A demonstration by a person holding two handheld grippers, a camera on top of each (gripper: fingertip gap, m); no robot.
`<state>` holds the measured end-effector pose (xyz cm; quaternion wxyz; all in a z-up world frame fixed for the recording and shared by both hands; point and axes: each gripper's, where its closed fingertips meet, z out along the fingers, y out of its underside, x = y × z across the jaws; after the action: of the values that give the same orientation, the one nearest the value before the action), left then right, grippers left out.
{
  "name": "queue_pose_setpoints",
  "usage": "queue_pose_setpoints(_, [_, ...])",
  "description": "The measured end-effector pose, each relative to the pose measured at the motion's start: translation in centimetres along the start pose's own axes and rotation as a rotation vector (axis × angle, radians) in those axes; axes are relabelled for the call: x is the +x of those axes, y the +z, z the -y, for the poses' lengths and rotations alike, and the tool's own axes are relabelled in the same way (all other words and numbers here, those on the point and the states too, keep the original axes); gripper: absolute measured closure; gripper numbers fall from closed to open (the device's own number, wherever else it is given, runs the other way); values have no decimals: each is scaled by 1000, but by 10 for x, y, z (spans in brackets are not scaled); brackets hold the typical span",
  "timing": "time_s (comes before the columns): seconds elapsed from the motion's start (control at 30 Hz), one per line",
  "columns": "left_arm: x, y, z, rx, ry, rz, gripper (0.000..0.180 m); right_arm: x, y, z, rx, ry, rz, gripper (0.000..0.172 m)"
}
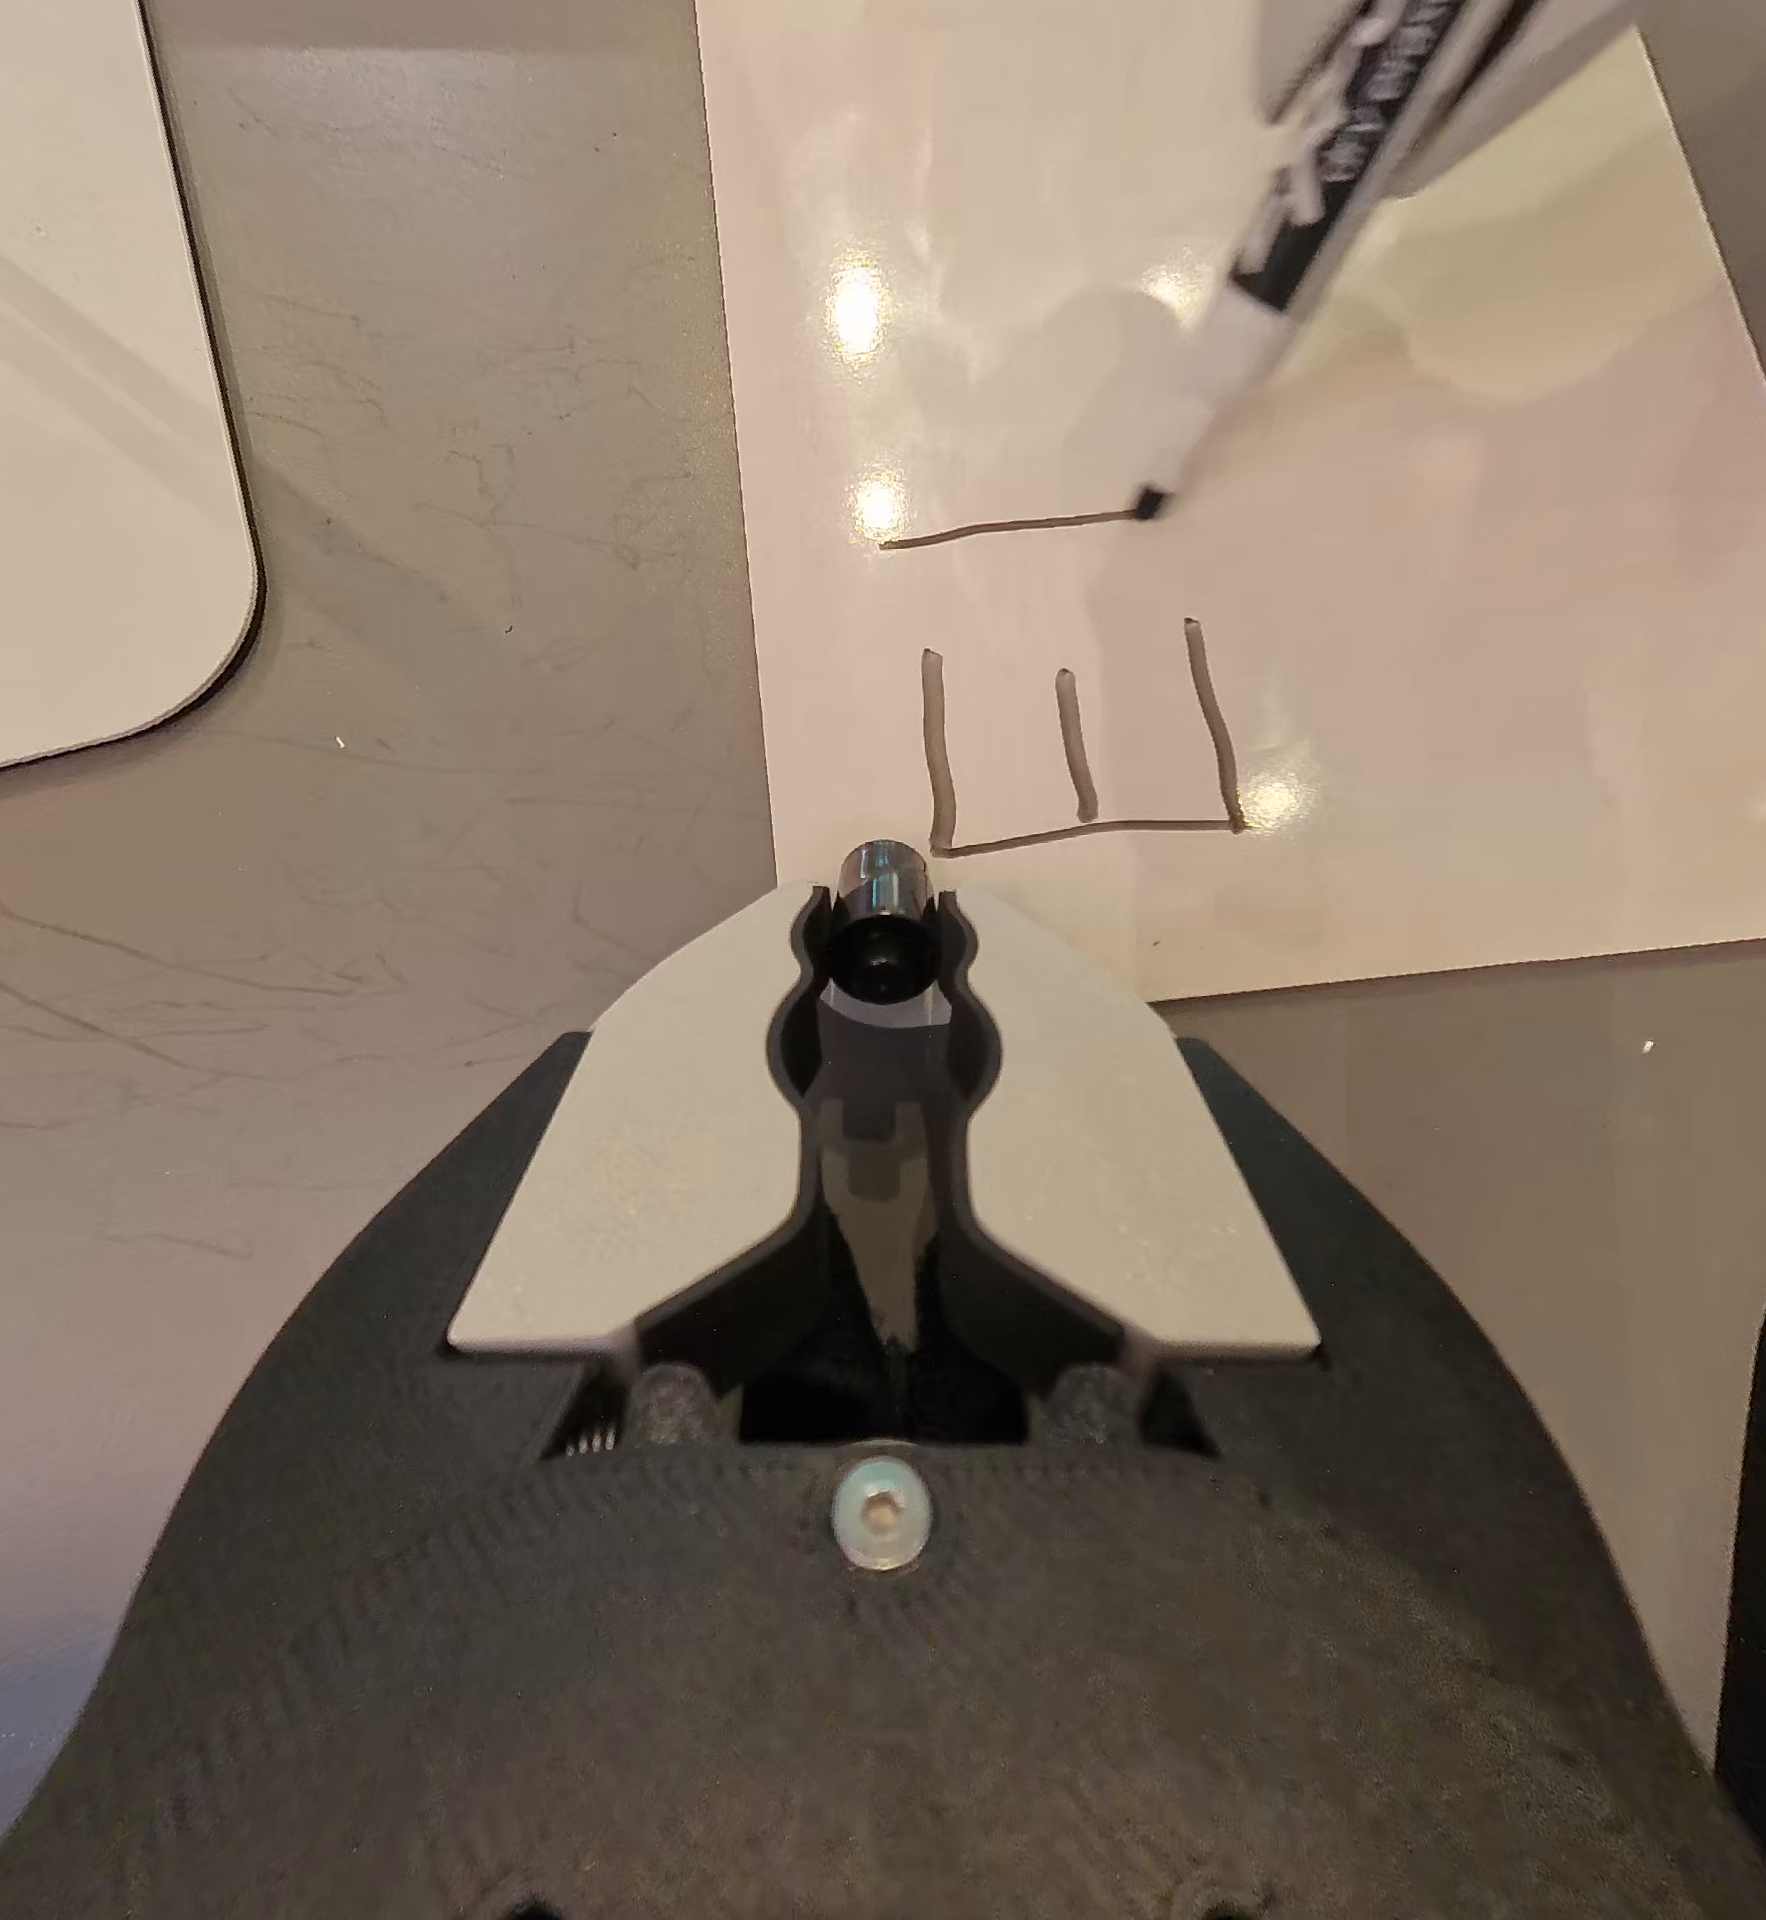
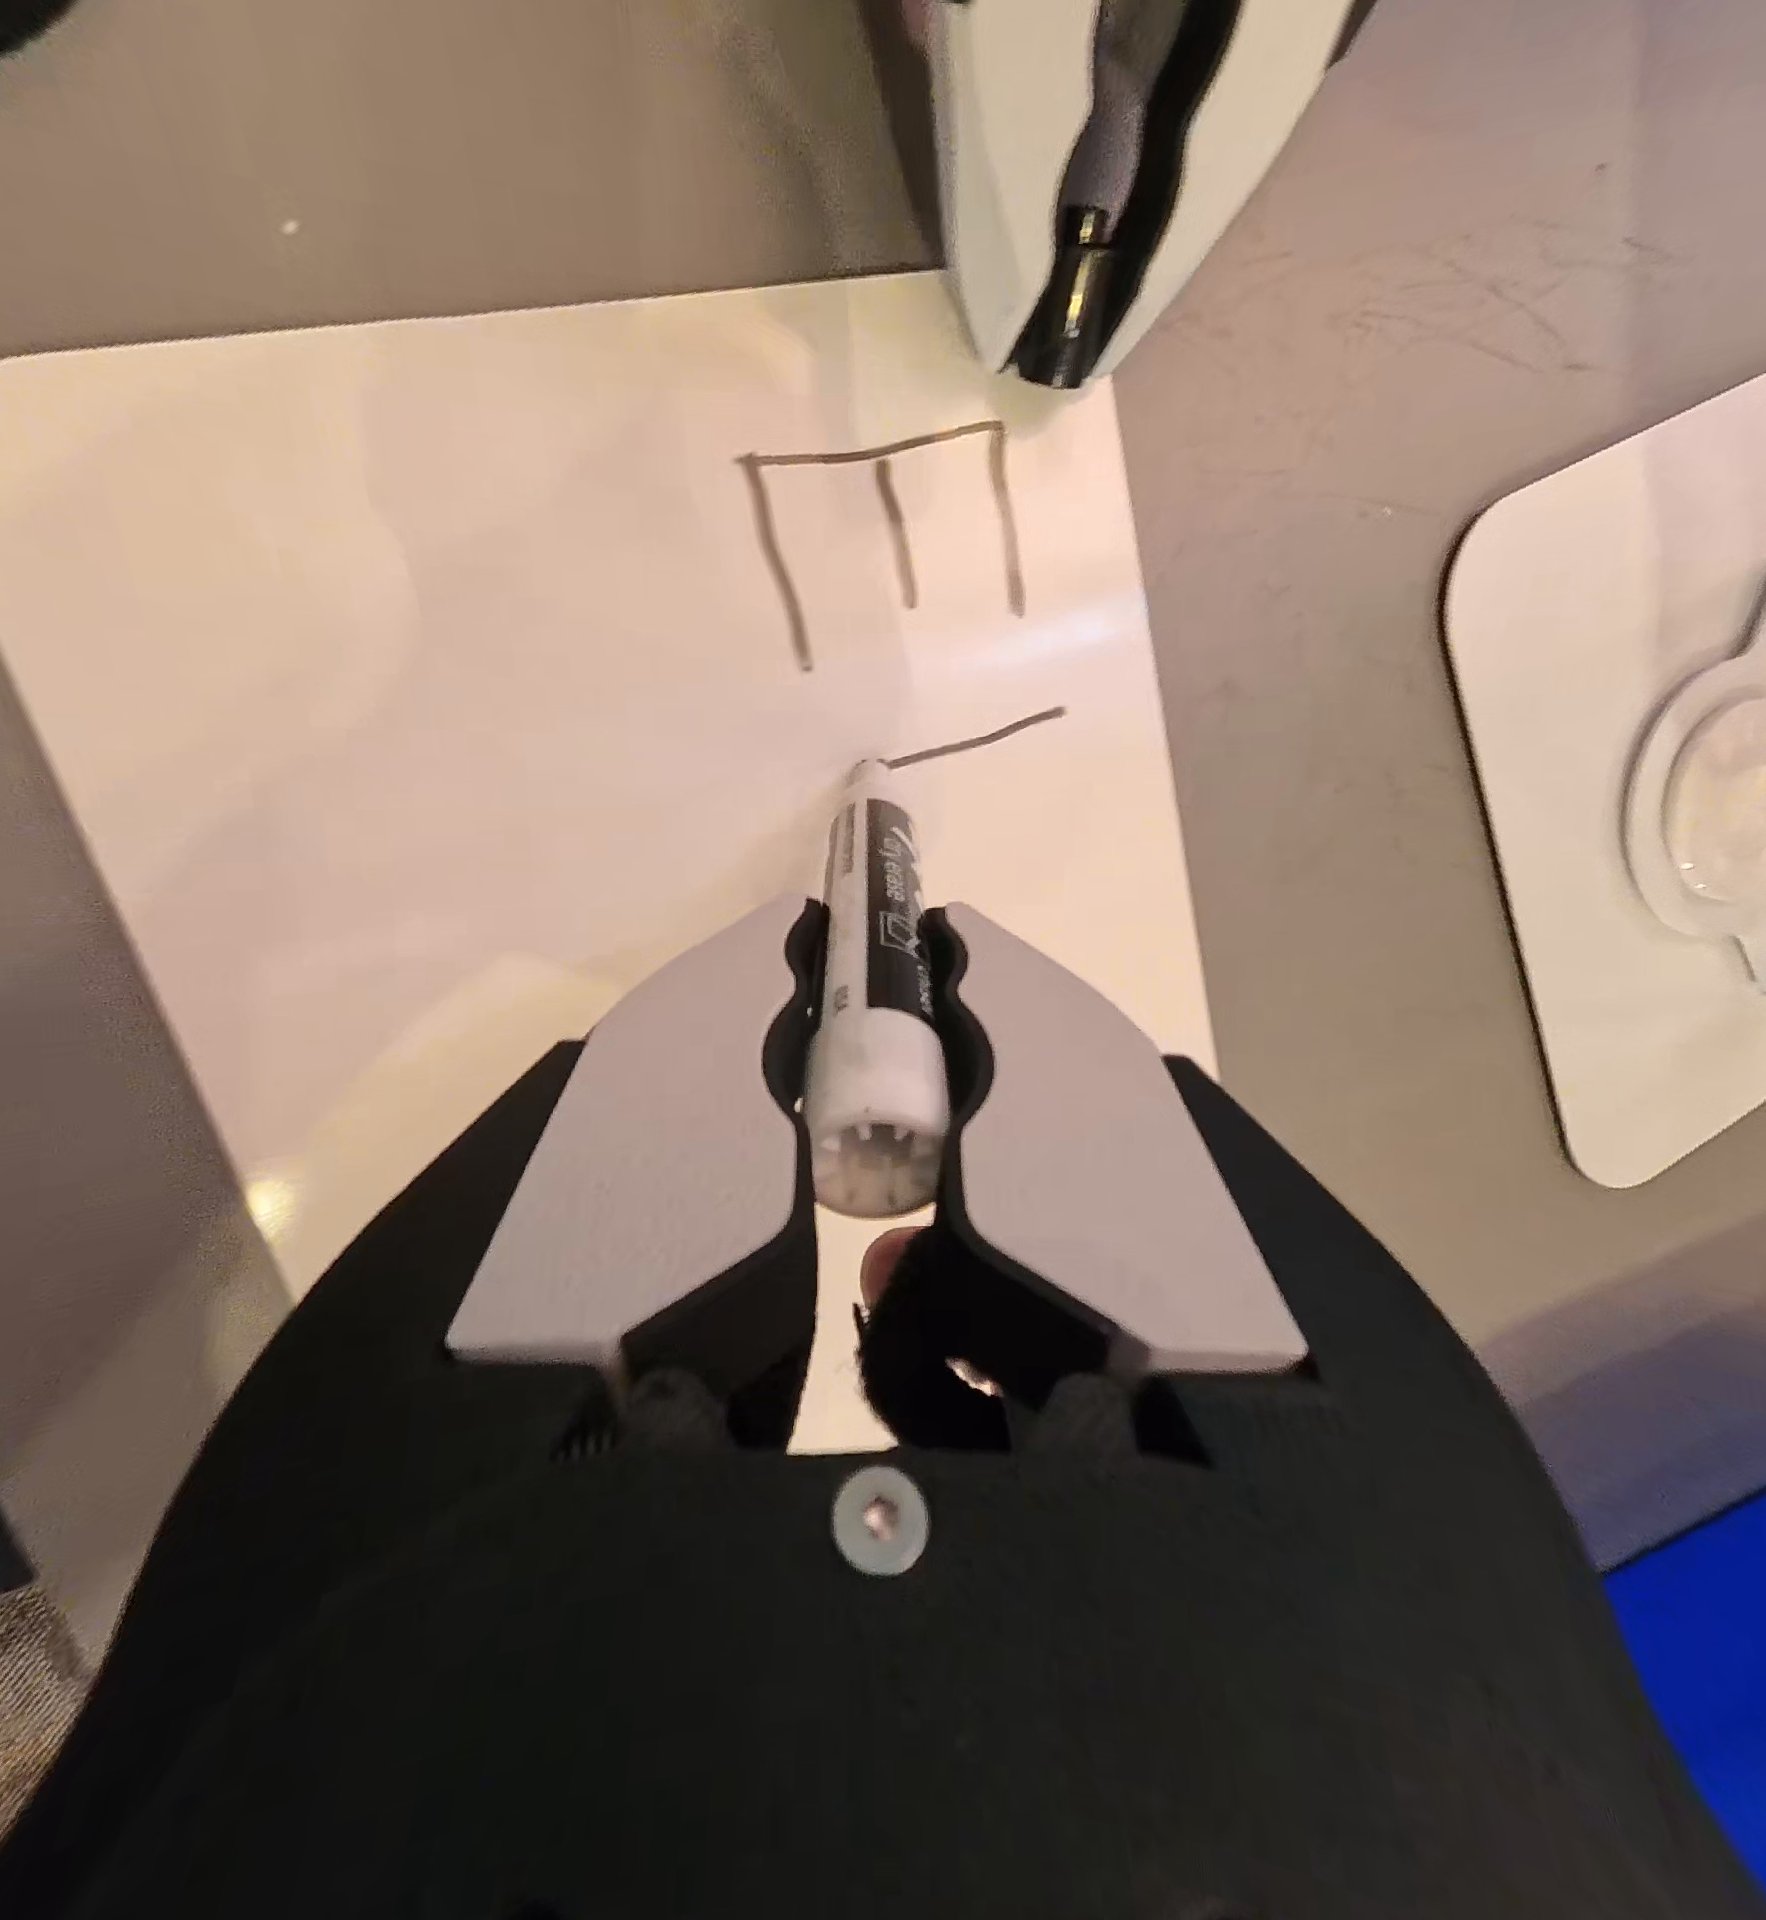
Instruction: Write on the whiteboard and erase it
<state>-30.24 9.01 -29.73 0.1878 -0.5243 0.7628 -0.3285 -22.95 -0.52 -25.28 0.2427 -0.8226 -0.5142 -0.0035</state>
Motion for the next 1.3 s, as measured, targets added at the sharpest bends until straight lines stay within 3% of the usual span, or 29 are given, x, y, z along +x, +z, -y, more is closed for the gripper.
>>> queue_pose_setpoints(0.17, [0, 0, 0, 0, 0, 0, 161, -9, -5, 1, 22, 12, -14, 151])
queue_pose_setpoints(0.57, [0, 0, 0, 0, -1, -1, 161, 44, 10, 9, 32, 29, -122, 151])
queue_pose_setpoints(0.87, [0, 0, 0, 0, -2, -2, 161, 40, 16, 4, 23, 30, -100, 151])
queue_pose_setpoints(1.13, [0, 0, 0, 0, -3, -2, 161, 46, 5, -21, -14, 68, -112, 151])
queue_pose_setpoints(1.3, [0, 0, 0, 0, -3, -2, 161, 34, -2, -2, 62, 74, -73, 152])
